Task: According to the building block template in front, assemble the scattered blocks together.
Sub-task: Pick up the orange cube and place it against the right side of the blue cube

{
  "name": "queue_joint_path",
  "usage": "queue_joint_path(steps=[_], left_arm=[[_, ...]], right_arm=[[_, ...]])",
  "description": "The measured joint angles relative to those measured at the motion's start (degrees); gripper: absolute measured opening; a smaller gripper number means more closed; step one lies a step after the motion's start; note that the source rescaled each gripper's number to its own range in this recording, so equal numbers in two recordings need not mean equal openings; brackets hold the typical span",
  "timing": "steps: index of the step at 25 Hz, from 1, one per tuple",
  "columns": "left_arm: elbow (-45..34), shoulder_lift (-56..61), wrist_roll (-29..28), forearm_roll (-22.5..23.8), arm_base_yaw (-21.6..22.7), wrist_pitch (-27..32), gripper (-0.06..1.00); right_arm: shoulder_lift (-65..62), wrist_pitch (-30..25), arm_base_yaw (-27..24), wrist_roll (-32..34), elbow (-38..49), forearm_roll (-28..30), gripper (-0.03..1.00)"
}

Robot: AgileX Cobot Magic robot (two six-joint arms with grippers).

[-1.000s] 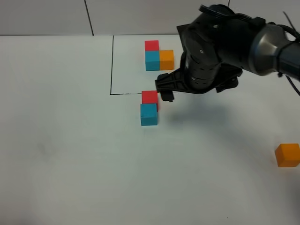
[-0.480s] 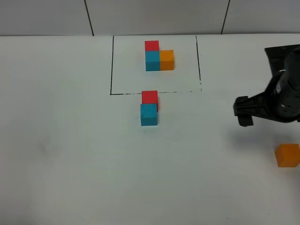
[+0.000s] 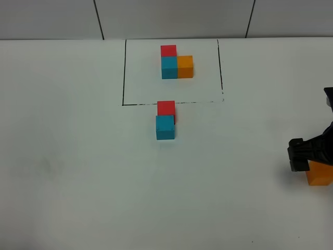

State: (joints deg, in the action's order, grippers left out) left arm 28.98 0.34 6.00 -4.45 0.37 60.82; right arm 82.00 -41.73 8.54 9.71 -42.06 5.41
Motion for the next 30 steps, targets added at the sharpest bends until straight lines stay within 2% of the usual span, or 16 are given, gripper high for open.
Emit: queue_joint_path(steps=[10, 18, 24, 27, 30], left_arm=[[0.0, 0.0, 0.0, 0.0, 0.0, 0.0, 0.78], [0.0, 0.0, 0.0, 0.0, 0.0, 0.0, 0.78], [0.0, 0.0, 0.0, 0.0, 0.0, 0.0, 0.78], [0.0, 0.0, 0.0, 0.0, 0.0, 0.0, 0.78], [0.0, 0.0, 0.0, 0.0, 0.0, 0.0, 0.78]], right_arm=[[2.64, 2.45, -6.14, -7.2, 1.13, -1.4, 1.0], [9.85, 7.54, -8.43, -13.81, 1.13, -5.41, 1.0], [13.13, 9.05, -10.35, -15.76, 1.13, -5.41, 0.99], [13.83, 9.25, -10.42, -16.4, 1.13, -5.73, 0.93], [15.0, 9.44, -10.42, -16.97, 1.13, -6.05, 0.81]])
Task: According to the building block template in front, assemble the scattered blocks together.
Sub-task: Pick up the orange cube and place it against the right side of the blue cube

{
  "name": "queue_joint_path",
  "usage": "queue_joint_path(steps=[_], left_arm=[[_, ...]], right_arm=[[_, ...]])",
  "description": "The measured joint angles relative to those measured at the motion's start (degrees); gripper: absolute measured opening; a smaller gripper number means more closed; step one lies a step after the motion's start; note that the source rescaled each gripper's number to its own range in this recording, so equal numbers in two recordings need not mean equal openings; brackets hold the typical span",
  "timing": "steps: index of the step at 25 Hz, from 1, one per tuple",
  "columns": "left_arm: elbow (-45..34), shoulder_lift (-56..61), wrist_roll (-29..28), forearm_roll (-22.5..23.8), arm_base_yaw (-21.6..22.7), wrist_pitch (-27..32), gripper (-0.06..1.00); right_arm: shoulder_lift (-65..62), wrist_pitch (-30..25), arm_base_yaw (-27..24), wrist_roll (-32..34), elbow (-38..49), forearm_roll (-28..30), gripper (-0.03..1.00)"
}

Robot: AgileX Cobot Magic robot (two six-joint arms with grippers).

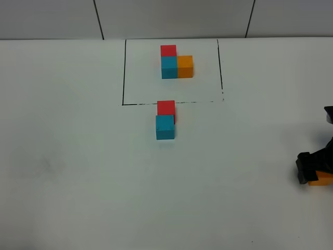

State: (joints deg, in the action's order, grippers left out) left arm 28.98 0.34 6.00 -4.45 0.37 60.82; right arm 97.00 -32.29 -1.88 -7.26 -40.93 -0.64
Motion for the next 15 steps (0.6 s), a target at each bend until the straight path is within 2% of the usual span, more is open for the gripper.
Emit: queue_joint_path(steps=[4, 7, 9, 10, 11, 15], left_arm=[[0.0, 0.0, 0.0, 0.0, 0.0, 0.0, 0.78], [0.0, 0.0, 0.0, 0.0, 0.0, 0.0, 0.78], [0.0, 0.0, 0.0, 0.0, 0.0, 0.0, 0.78], [0.0, 0.0, 0.0, 0.0, 0.0, 0.0, 0.78], [0.0, 0.0, 0.0, 0.0, 0.0, 0.0, 0.78], [0.0, 0.0, 0.0, 0.0, 0.0, 0.0, 0.78]], right_arm=[[1.77, 0.34, 0.0, -0.07, 0.0, -0.37, 0.61], [2.51, 0.39, 0.0, -0.07, 0.0, -0.55, 0.42], [2.56, 0.16, 0.0, -0.07, -0.13, -0.59, 0.2], [2.56, -0.43, 0.0, -0.07, -0.45, -0.67, 0.04], [2.56, -1.11, 0.0, 0.03, -0.98, -0.67, 0.0], [2.56, -4.29, 0.7, -1.2, -4.97, -0.11, 0.0]])
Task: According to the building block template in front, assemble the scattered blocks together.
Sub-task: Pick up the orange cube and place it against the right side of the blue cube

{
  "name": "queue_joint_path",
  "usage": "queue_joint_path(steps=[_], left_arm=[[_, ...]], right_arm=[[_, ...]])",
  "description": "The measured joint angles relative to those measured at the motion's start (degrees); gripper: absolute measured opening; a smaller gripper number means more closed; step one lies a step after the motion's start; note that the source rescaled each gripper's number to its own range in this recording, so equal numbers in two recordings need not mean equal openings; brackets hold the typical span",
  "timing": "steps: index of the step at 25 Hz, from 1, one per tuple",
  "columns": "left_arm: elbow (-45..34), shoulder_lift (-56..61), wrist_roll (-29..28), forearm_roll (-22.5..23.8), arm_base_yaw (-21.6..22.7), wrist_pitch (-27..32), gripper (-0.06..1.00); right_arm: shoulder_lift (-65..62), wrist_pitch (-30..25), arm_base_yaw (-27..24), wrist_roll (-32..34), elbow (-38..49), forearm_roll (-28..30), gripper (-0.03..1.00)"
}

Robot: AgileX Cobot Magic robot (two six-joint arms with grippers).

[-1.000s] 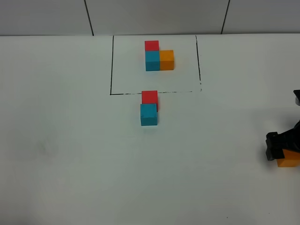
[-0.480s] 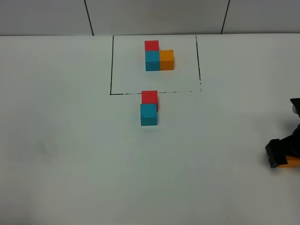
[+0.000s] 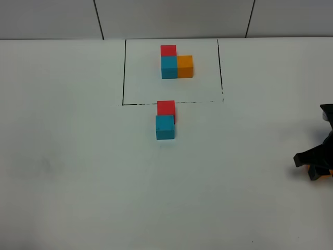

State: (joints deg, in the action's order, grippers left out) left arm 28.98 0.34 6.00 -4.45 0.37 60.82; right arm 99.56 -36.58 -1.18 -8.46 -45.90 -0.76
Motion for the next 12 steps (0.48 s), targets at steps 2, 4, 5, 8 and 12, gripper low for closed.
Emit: queue_joint_path(steps=[2, 4, 5, 8, 12], left_arm=[[0.0, 0.0, 0.0, 0.0, 0.0, 0.0, 0.78], [0.0, 0.0, 0.0, 0.0, 0.0, 0.0, 0.78], [0.0, 0.0, 0.0, 0.0, 0.0, 0.0, 0.78], [0.0, 0.0, 0.0, 0.0, 0.0, 0.0, 0.78], [0.0, 0.0, 0.0, 0.0, 0.0, 0.0, 0.78]], right_arm=[[0.0, -3.61, 2.17, -3.89, -3.0, 1.56, 0.0], [0.11, -7.25, 5.66, -10.95, -5.79, 4.1, 0.0], [0.32, -8.47, 7.82, -15.4, -7.78, 4.96, 0.0], [2.27, -12.4, 13.85, -28.59, -14.66, 5.27, 0.0], [9.08, -19.38, 20.98, -44.06, -25.52, 4.48, 0.0]])
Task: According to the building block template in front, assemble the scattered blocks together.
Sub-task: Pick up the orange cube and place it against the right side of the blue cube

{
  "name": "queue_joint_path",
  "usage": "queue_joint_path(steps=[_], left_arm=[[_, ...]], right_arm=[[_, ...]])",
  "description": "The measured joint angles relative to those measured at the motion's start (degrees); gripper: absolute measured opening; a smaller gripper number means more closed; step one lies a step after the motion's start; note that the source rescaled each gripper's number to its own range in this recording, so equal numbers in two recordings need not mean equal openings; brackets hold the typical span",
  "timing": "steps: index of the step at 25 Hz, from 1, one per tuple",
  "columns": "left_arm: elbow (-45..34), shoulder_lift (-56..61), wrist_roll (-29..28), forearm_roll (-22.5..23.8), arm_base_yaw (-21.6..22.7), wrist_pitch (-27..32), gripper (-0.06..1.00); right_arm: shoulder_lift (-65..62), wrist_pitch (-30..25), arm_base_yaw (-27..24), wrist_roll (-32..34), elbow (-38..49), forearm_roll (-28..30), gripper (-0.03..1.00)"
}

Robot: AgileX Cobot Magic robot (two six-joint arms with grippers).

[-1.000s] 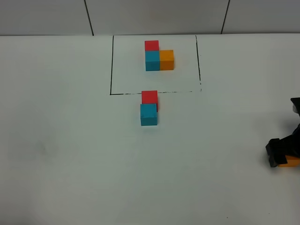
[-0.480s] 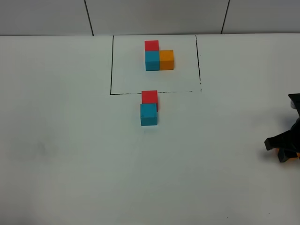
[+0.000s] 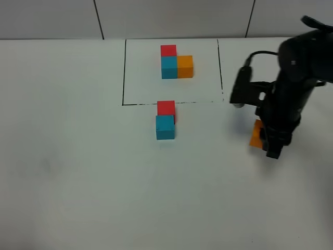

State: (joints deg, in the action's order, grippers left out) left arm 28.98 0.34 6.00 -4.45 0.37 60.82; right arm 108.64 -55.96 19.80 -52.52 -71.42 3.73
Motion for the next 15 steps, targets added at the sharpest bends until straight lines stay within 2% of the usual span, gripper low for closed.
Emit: queue_joint_path(steps=[3, 8, 15], left_arm=[[0.0, 0.0, 0.0, 0.0, 0.0, 0.0, 0.78], [0.0, 0.0, 0.0, 0.0, 0.0, 0.0, 0.78], [0.0, 0.0, -0.11, 0.0, 0.0, 0.0, 0.78]], right_arm=[[6.37, -3.88, 3.12, -4.7, -8.74, -0.11, 0.0], [15.14, -7.74, 6.67, -8.11, -21.19, -0.18, 0.0], [21.1, -8.94, 9.76, -10.37, -29.73, -2.31, 0.0]])
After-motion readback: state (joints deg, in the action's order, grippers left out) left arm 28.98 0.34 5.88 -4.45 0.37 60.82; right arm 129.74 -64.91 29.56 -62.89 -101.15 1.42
